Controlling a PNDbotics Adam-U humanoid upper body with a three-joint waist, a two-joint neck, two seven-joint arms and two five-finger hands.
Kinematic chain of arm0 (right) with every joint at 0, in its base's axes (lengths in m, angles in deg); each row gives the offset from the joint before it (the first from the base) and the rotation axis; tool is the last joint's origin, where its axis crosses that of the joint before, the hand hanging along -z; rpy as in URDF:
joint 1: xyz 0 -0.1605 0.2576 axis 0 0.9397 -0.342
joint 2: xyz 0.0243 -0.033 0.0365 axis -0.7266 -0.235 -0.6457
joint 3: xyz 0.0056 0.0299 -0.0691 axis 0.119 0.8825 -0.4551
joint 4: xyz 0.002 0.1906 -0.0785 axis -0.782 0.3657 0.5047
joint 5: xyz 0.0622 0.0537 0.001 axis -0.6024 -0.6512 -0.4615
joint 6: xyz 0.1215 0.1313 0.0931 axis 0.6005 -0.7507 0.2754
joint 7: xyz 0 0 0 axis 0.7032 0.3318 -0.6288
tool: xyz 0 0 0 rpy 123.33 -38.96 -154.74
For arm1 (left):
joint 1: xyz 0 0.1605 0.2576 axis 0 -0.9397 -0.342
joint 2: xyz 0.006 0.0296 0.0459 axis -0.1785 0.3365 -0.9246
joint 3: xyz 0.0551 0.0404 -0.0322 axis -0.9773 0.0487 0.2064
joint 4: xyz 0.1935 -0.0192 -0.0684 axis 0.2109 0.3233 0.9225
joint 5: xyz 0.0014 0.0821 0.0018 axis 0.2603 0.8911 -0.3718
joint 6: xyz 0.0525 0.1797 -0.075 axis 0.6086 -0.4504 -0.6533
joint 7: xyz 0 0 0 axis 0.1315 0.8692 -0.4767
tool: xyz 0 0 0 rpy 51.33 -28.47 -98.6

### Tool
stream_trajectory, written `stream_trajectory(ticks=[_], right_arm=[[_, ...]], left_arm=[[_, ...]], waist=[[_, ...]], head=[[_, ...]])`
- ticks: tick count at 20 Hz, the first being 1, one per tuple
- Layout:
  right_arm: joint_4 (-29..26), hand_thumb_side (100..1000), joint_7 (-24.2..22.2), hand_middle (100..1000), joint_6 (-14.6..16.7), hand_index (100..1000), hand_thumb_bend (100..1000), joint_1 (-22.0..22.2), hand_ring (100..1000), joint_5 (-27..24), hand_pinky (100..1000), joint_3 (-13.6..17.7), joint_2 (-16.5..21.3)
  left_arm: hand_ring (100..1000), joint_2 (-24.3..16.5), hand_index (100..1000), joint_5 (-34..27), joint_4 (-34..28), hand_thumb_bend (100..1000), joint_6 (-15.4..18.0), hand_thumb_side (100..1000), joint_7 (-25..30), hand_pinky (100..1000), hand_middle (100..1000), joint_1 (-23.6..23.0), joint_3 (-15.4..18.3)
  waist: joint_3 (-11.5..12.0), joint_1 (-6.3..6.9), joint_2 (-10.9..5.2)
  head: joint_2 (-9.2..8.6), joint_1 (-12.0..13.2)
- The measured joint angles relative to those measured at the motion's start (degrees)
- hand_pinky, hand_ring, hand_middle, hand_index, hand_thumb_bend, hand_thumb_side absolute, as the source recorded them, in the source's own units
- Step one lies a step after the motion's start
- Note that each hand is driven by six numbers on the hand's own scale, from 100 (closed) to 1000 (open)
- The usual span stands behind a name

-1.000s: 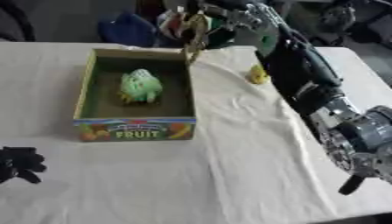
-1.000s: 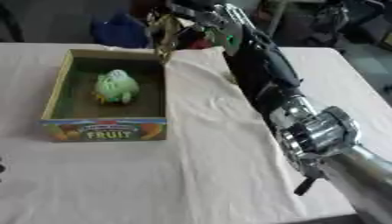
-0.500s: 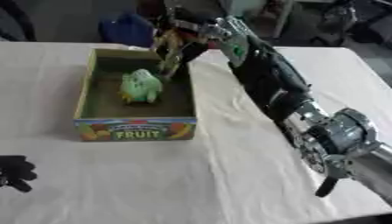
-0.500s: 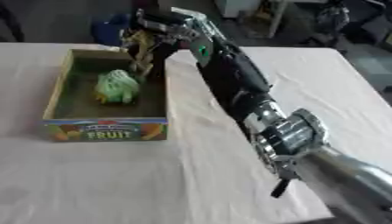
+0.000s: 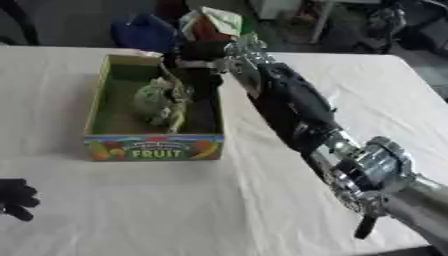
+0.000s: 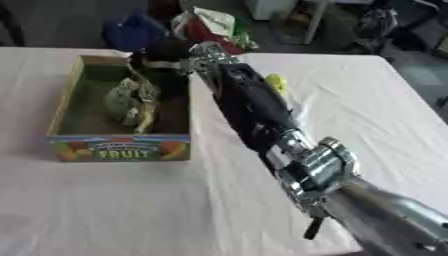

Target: Pick up objects on the table and place them in the box.

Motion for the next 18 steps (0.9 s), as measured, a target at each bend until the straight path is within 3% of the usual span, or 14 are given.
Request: stream_trajectory(ticks=[1, 4, 16, 18], right_arm=[[-0.03, 1000, -0.13, 853, -0.13, 908, 288, 0.03, 866, 0.89, 801, -0.61, -0.11], [-0.34, 1000, -0.69, 902, -0.69, 943, 496, 0.20, 896, 2.88, 819, -2.11, -0.48], [-2.98, 1000, -0.22, 1000, -0.22, 1000, 450, 0.96, 1000, 8.62, 892, -6.05, 0.61], [-3.56, 939, 0.29, 1000, 0.29, 1000, 444, 0.97, 1000, 9.41, 897, -6.39, 1.48]], left_arm=[[670, 0.00, 817, 0.01, 0.00, 342, 0.00, 996, 0.00, 582, 665, 0.00, 0.00], [670, 0.00, 817, 0.07, 0.01, 340, 0.00, 998, 0.00, 582, 665, 0.00, 0.00], [671, 0.00, 817, 0.33, 0.30, 338, -0.11, 1000, -0.19, 582, 666, 0.00, 0.04], [671, 0.00, 817, 0.37, 0.33, 337, -0.11, 1000, -0.22, 582, 666, 0.00, 0.05]], waist=[[-0.04, -0.02, 0.00], [-0.16, -0.02, 0.01], [-0.99, -0.48, 0.10], [-1.23, -0.49, 0.10]], head=[[0.00, -0.01], [0.00, -0.02], [0.00, 0.11], [0.00, 0.27]])
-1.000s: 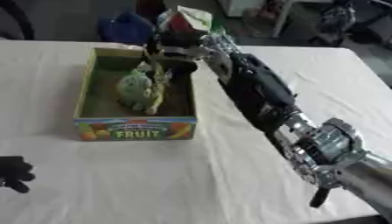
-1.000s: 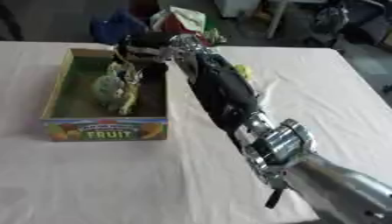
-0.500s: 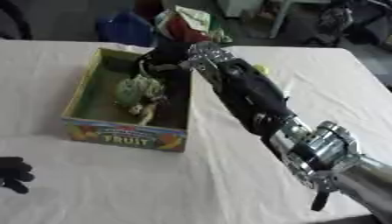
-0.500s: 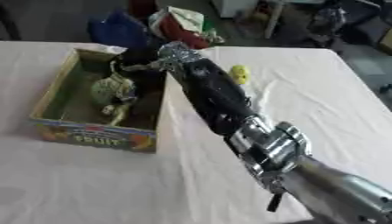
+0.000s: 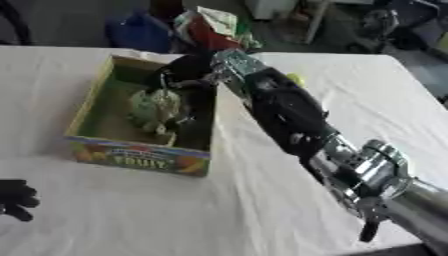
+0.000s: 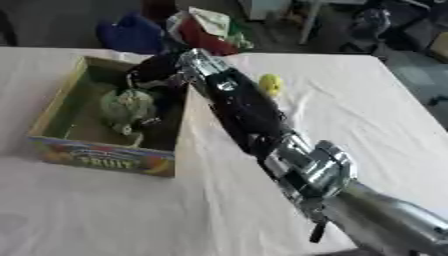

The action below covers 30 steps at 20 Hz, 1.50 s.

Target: Pick up objects on the table and place them in the box.

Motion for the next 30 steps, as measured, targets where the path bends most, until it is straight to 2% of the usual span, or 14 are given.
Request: stream_trajectory(ticks=[3, 10, 15, 18, 22, 30], right_arm=[[-1.03, 838, 0.92, 1000, 0.92, 1000, 439, 0.00, 1000, 0.83, 907, -0.52, 1.50], [-3.50, 728, 4.02, 1000, 2.79, 1000, 438, 0.01, 1000, 2.49, 913, -1.23, 5.23], [-3.66, 618, 6.92, 1000, 3.29, 1000, 442, 0.32, 1000, 3.55, 911, -0.08, 8.25], [-3.42, 682, 8.50, 1000, 3.42, 1000, 440, 0.90, 1000, 3.65, 908, 1.49, 10.69], [-1.34, 713, 9.97, 1000, 3.41, 1000, 438, 1.83, 1000, 3.69, 886, 5.01, 13.95], [5.53, 632, 11.20, 1000, 3.53, 1000, 442, 3.11, 980, 3.55, 860, 11.96, 17.41]], left_arm=[[672, -0.01, 817, 0.23, 0.01, 337, -0.01, 1000, -0.15, 582, 666, -0.01, 0.12], [672, -0.06, 817, 0.43, 0.02, 336, 0.03, 1000, -0.52, 582, 666, -0.05, 0.47], [673, -0.10, 817, 0.47, 0.02, 336, 0.03, 1000, -0.88, 582, 666, -0.17, 0.73], [673, -0.13, 817, 0.63, 0.02, 334, 0.01, 1000, -0.99, 582, 666, -0.36, 0.83], [673, -0.14, 817, 0.88, 0.02, 333, 0.07, 1000, -1.17, 582, 666, -0.50, 1.04], [674, -0.14, 817, 0.93, -0.01, 328, 0.12, 1000, -1.43, 582, 666, -0.55, 1.08]], waist=[[-0.43, -0.23, 0.00], [-1.43, -0.32, 0.00], [-2.15, -0.42, -0.01], [-2.61, -0.56, -0.02], [-3.00, -0.50, -0.02], [-3.30, 0.57, 0.26]], head=[[0.00, 0.13], [0.00, 0.87], [-0.03, 1.55], [-0.04, 1.95], [-0.05, 2.35], [-0.11, 2.62]])
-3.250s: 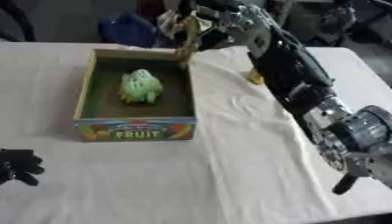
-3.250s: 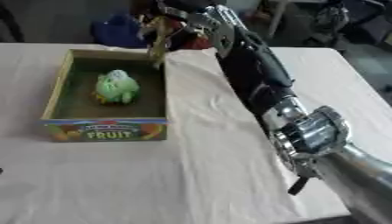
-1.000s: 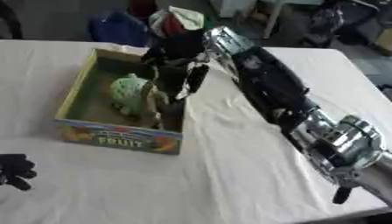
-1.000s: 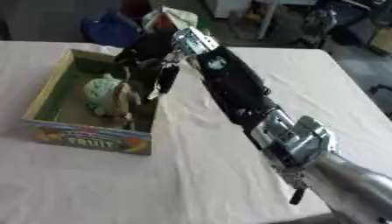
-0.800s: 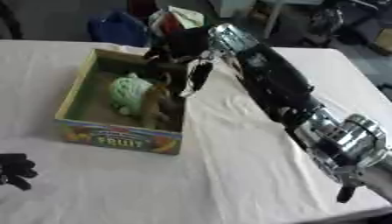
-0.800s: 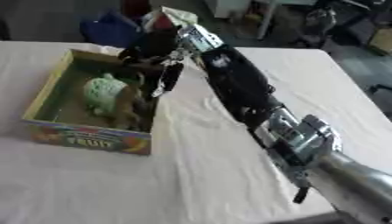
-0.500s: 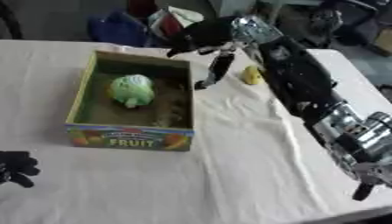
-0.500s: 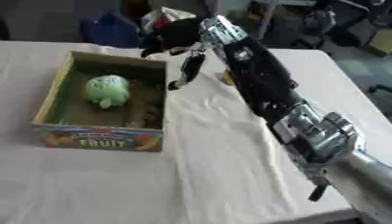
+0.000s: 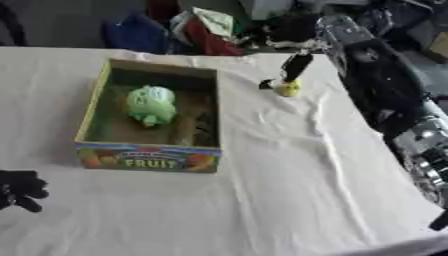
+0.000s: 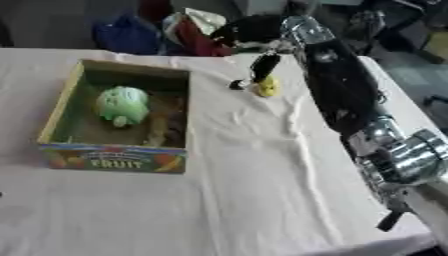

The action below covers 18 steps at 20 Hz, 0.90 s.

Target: Pick up objects on the table and place them in the box.

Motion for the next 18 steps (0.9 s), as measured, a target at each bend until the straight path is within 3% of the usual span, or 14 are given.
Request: stream_trajectory(ticks=[9, 18], right_arm=[[7.07, 542, 0.52, 958, -0.70, 974, 443, 1.32, 941, -0.30, 822, 4.49, 2.27], [9.83, 513, 3.33, 924, -3.38, 951, 446, 2.51, 908, -2.92, 791, 5.89, 3.85]], left_arm=[[675, 0.02, 817, 0.23, -0.23, 322, 0.17, 1000, -0.19, 583, 667, -0.42, 0.01], [677, 0.12, 818, 1.04, -0.32, 317, 0.32, 1000, -0.11, 583, 668, -0.52, 0.01]], waist=[[0.95, 0.96, 0.60], [1.98, 1.35, 1.65]], head=[[-0.01, 0.26], [-0.05, 0.48]])
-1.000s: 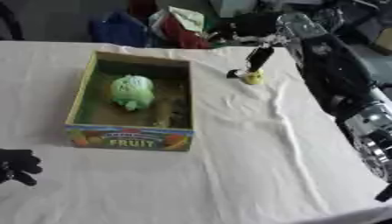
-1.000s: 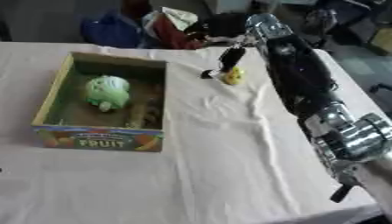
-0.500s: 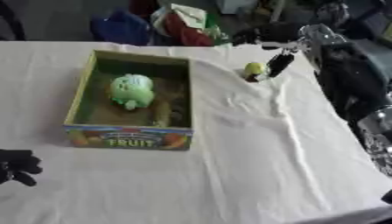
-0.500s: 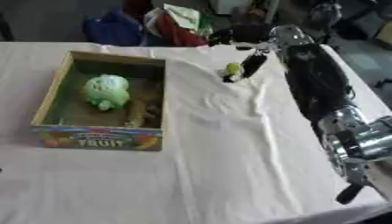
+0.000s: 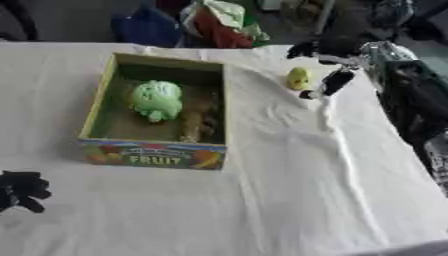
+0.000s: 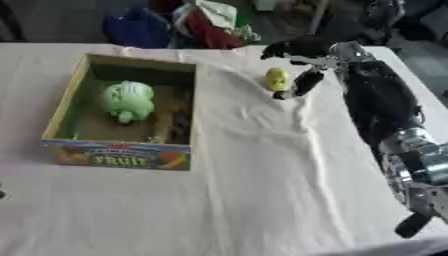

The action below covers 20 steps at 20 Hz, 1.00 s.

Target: Pick up objects on the table and place them in the box.

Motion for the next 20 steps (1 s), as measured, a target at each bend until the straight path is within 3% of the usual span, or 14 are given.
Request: stream_trajectory(ticks=[7, 20], right_arm=[[0.21, 494, 4.18, 851, -2.66, 904, 451, 0.03, 851, -1.41, 748, 0.63, 0.69], [0.63, 526, 12.83, 815, -8.92, 888, 453, 1.03, 819, -1.00, 727, 0.75, 2.53]], left_arm=[[678, 0.40, 818, 0.49, 0.00, 311, 0.13, 1000, 0.09, 584, 669, -0.10, 0.00], [682, 0.52, 819, 1.42, -0.02, 304, 0.52, 1000, 0.04, 586, 670, -0.36, -0.01]], waist=[[0.90, 0.26, 1.06], [1.82, 0.63, 2.37]], head=[[-0.19, 0.02], [-0.48, 0.19]])
